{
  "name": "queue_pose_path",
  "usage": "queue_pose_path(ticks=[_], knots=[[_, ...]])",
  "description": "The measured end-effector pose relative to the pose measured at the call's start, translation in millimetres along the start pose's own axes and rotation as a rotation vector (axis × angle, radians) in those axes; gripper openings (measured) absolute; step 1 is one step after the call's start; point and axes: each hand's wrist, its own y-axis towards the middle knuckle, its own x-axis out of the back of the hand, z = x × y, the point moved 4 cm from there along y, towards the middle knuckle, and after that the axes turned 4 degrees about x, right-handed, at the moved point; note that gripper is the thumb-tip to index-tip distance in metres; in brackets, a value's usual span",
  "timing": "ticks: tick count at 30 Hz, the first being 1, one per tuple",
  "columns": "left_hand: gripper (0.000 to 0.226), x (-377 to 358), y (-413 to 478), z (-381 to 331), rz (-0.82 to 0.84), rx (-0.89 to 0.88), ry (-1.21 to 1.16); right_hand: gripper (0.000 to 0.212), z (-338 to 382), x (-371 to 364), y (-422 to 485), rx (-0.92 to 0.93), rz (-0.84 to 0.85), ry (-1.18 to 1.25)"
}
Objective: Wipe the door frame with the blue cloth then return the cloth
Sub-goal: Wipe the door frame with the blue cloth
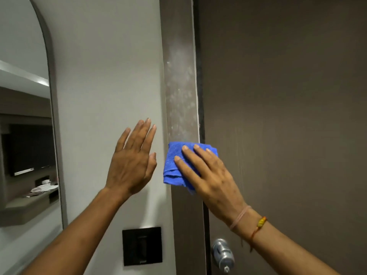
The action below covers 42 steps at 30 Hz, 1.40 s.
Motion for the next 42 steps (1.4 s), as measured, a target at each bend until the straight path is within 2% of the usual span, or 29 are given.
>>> queue_pose_path(ticks=[4, 7, 8, 11, 14, 16, 21, 26, 31, 36, 42], knots=[[0.064, -21, 17, 10, 0.022, 0.023, 0.040, 0.050, 6, -26, 1, 0.054, 0.189, -0.100], [0.065, -37, 19, 14, 0.003, 0.036, 0.043, 0.078, 10, -49, -11, -0.011, 0.298, 0.010], [0.065, -42, 17, 16, -0.016, 0.040, 0.039, 0.081, 12, -54, -14, -0.043, 0.289, 0.073], [0.065, -48, 18, 19, -0.072, 0.016, 0.037, 0.067, 20, -64, -9, -0.189, 0.177, 0.158], [0.065, -49, 18, 21, -0.087, 0.011, 0.031, 0.052, 28, -74, 4, -0.362, 0.109, 0.084], [0.066, -50, 17, 20, -0.086, 0.013, 0.024, 0.044, 30, -81, 8, -0.411, 0.095, 0.018], [0.065, -52, 17, 21, -0.104, -0.004, 0.024, 0.070, 6, -80, 39, -0.393, 0.033, -0.054], [0.064, -50, 17, 20, -0.080, 0.014, 0.024, 0.070, -25, -65, 97, -0.454, 0.005, -0.063], [0.068, -40, 41, 27, -0.127, 0.132, -0.051, 0.074, -1, -76, 64, -0.506, 0.013, -0.046], [0.068, -39, 55, 26, -0.150, 0.137, -0.054, 0.077, 15, -85, 33, -0.441, 0.085, -0.077], [0.065, -40, 52, 26, -0.159, 0.134, -0.039, 0.074, -26, -63, 96, -0.358, 0.075, -0.068]])
